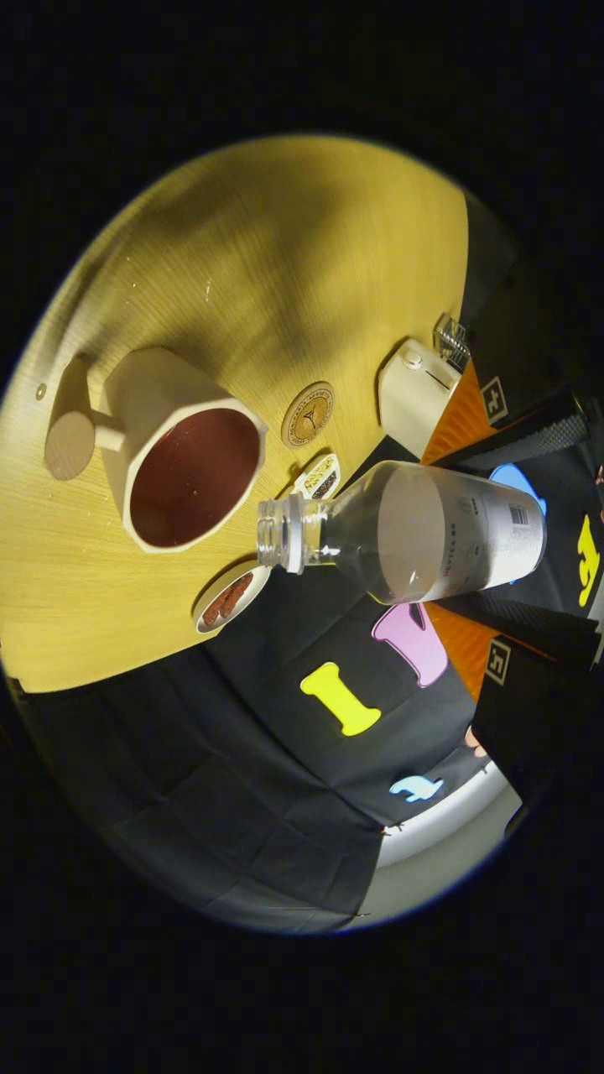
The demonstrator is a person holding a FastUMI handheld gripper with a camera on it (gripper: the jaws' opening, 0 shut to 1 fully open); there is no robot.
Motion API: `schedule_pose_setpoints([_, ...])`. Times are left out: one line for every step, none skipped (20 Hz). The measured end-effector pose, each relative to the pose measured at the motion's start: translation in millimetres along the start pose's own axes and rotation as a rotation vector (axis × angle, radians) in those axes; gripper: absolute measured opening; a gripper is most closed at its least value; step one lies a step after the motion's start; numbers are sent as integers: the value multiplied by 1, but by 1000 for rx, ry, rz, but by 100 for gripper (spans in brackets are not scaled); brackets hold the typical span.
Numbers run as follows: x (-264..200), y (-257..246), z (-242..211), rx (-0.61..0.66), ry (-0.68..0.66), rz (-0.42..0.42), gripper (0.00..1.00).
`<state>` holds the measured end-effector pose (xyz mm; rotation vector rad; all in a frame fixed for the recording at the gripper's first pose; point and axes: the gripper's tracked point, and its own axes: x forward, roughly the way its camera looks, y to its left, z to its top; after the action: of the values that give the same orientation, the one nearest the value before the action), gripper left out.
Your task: Take the bottle from table, then pour the juice into the cup, finally place the bottle on the coaster
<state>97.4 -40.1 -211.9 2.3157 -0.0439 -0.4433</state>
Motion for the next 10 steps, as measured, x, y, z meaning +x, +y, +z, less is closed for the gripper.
schedule_pose_setpoints([-1, -4, -2, -47, 3, -5, 77])
schedule_pose_setpoints([-2, -7, -5, -101, 13, -14, 77])
schedule_pose_setpoints([-3, -11, -9, -167, 25, -25, 77])
schedule_pose_setpoints([-4, -14, -10, -239, 34, -37, 77])
schedule_pose_setpoints([-4, -18, -13, -312, 42, -47, 76])
schedule_pose_setpoints([-5, -20, -14, -384, 51, -59, 76])
schedule_pose_setpoints([-6, -22, -14, -457, 53, -67, 77])
schedule_pose_setpoints([-6, -23, -11, -528, 48, -72, 77])
schedule_pose_setpoints([-5, -26, -9, -592, 44, -78, 77])
schedule_pose_setpoints([-5, -27, -7, -649, 39, -84, 77])
